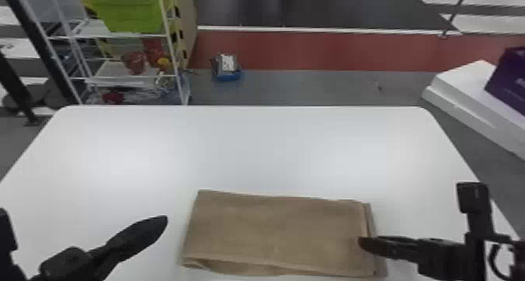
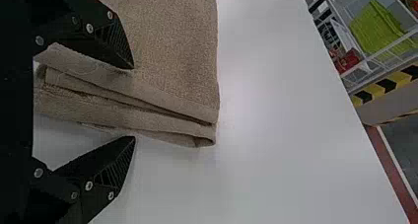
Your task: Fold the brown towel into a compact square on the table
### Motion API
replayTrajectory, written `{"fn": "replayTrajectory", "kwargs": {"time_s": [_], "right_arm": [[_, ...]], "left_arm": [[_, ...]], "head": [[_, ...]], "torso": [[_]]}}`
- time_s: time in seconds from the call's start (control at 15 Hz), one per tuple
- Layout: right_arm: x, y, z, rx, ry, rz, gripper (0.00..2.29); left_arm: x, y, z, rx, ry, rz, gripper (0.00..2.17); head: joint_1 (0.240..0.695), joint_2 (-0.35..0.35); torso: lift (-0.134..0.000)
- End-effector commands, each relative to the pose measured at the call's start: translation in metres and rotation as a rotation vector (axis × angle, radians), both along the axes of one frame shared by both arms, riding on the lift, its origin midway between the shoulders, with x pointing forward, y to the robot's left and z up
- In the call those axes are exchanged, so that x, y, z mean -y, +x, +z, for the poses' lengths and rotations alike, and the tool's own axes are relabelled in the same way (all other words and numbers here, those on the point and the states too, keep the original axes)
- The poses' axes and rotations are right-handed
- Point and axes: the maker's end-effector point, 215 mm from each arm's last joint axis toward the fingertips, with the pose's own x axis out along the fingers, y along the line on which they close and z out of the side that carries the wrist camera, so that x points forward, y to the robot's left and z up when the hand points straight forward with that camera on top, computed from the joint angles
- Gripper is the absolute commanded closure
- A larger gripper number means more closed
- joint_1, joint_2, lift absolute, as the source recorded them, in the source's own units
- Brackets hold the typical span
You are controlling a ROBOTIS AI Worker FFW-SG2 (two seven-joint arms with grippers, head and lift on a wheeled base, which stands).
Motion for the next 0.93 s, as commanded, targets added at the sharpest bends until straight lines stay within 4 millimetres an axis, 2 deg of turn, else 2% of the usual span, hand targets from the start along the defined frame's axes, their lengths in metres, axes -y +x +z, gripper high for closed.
{"fn": "replayTrajectory", "kwargs": {"time_s": [0.0,0.2,0.33,0.47,0.53,0.87], "right_arm": [[0.003,-0.003,0.006,-0.021,0.001,-0.019,0.39],[0.005,-0.004,0.007,-0.056,0.001,-0.038,0.39],[0.005,0.003,0.010,-0.050,-0.024,-0.038,0.39],[0.002,0.007,0.013,-0.050,-0.021,-0.034,0.42],[0.002,0.010,0.015,-0.047,-0.022,-0.034,0.54],[0.008,0.008,0.013,-0.060,-0.016,-0.045,0.68]], "left_arm": [[0.006,0.000,0.006,0.012,-0.005,-0.013,1.93],[0.016,-0.003,0.015,0.028,-0.023,-0.051,1.93],[0.025,-0.003,0.012,0.022,-0.029,-0.065,1.93],[0.031,-0.001,0.001,0.003,-0.035,-0.075,1.93],[0.035,0.000,-0.002,-0.002,-0.040,-0.081,1.93],[0.063,0.012,-0.033,-0.050,-0.021,-0.127,1.93]], "head": [[0.695,-0.035],[0.695,-0.057],[0.695,-0.067],[0.695,-0.077],[0.695,-0.081],[0.695,-0.111]], "torso": [[-0.124],[-0.124],[-0.124],[-0.124],[-0.124],[-0.124]]}}
